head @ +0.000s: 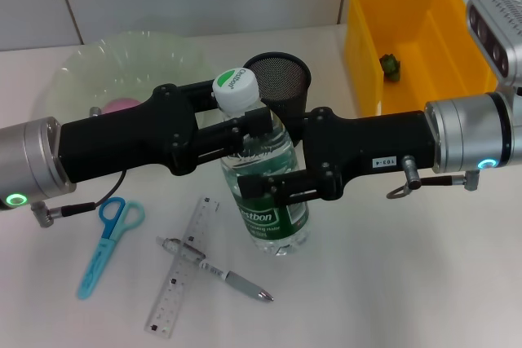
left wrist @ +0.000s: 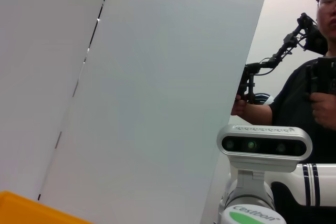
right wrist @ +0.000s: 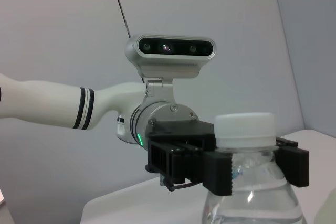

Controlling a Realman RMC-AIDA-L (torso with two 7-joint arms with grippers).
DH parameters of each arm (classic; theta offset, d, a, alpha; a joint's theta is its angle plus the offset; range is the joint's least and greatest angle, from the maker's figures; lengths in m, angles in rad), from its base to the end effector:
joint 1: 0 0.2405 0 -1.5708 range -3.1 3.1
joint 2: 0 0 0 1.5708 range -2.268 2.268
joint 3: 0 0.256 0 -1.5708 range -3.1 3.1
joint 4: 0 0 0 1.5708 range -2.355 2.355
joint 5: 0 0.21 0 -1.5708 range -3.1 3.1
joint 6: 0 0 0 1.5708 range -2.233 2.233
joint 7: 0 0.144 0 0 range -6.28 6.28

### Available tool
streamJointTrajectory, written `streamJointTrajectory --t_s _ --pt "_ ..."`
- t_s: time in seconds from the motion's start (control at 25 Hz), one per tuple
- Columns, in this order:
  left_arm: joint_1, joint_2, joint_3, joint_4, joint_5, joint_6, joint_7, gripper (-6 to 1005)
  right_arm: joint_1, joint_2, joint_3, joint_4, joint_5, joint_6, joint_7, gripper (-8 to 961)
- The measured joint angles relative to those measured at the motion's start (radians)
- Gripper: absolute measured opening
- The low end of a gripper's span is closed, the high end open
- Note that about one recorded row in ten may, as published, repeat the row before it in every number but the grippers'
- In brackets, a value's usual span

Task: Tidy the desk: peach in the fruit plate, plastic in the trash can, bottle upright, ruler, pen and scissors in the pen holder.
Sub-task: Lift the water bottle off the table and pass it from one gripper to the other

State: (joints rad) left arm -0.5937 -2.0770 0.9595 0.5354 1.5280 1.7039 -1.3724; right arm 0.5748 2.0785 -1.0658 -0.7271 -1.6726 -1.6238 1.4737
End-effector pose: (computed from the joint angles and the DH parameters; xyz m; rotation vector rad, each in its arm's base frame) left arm -0.1863 0.3259 -0.0123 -2.7906 -0.4989 -1.2843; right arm 0.1827 0.3297 -0.0193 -2.9569 0.4236 0.9385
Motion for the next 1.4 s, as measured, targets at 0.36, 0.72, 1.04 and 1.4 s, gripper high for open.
streamJointTrajectory --t_s 0.36,0.72,1.04,1.4 --pt "0.0 0.001 0.001 0.0 -0.006 0.0 -0.001 503 0.003 0.0 0.003 0.0 0.0 0.0 0.0 751" --pt "-0.006 0.002 0.002 0.0 -0.006 -0.001 -0.002 499 0.006 -0.002 0.001 0.0 0.0 0.0 0.001 751" --pt "-0.009 0.002 0.002 0.0 -0.008 -0.003 -0.005 492 0.007 -0.001 0.007 0.001 0.002 0.011 -0.006 750" --pt "-0.012 0.003 0.002 0.0 -0.008 -0.003 -0.005 487 0.007 -0.002 0.005 0.002 0.008 0.019 -0.007 788"
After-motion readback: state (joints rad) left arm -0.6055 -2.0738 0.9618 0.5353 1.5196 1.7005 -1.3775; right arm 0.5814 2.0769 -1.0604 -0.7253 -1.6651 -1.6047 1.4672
